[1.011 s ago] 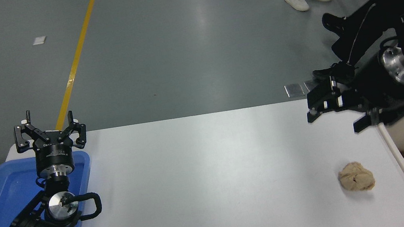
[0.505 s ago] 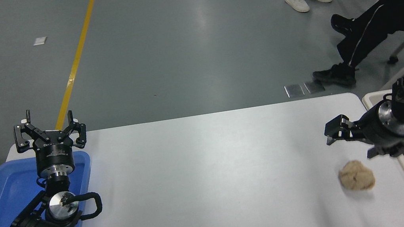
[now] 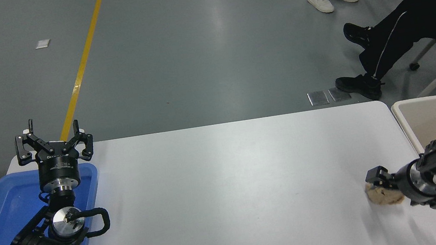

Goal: Pick up paper ball place in dustbin

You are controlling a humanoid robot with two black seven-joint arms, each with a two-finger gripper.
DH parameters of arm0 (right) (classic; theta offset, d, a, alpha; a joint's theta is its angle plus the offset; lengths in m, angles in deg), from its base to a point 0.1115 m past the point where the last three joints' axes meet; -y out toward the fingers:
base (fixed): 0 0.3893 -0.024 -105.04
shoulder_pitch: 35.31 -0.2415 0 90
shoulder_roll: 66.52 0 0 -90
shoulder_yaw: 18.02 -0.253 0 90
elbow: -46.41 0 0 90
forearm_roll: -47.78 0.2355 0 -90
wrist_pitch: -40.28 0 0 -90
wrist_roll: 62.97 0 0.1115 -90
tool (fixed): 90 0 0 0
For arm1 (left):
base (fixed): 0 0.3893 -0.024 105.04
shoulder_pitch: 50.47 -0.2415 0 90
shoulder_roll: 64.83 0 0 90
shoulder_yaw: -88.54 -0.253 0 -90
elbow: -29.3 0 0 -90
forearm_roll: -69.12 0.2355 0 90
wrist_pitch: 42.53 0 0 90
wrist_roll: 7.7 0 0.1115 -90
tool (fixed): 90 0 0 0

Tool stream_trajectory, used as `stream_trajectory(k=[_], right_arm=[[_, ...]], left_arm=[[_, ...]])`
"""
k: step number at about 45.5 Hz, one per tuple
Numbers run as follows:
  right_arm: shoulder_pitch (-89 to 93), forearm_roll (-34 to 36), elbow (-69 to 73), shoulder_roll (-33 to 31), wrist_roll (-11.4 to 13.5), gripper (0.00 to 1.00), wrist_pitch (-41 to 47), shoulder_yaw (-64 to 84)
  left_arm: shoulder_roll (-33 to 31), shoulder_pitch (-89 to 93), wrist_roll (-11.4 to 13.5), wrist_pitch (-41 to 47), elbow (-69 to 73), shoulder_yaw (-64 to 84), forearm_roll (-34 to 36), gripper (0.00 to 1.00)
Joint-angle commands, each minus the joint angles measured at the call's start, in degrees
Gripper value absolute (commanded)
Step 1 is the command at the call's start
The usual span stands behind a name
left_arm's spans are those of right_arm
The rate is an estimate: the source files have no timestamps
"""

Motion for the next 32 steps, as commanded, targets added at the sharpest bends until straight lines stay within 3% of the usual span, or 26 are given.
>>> stream_trajectory(k=[1,7,9,12,20,32], right_arm=[[4.6,2.5,-6.5,1.9,0.1,0.98,-3.4,-1.8],[4.9,2.5,-8.2,2.0,0.3,0.96,-3.9,-1.9],[4.9,2.5,-8.2,1.9,0.2,0.91,-3.9,-1.9],[5.0,2.5,-8.1,2.0,0.2,0.71,-3.8,-1.9],[5.3,1.2,-7.9,2.4,0.1,0.0,-2.9,-1.5],[2.7,-1.8,-7.6,0.8,0.0,0.0,-2.2,-0.7]], left_arm=[[0.0,0.0,0.0,0.0,0.0,0.0,0.0,0.99],[0.0,0.0,0.0,0.0,0.0,0.0,0.0,0.99],[0.0,0.0,0.0,0.0,0.0,0.0,0.0,0.99],[0.0,0.0,0.0,0.0,0.0,0.0,0.0,0.99],[0.0,0.0,0.0,0.0,0.0,0.0,0.0,0.99],[0.0,0.0,0.0,0.0,0.0,0.0,0.0,0.99]])
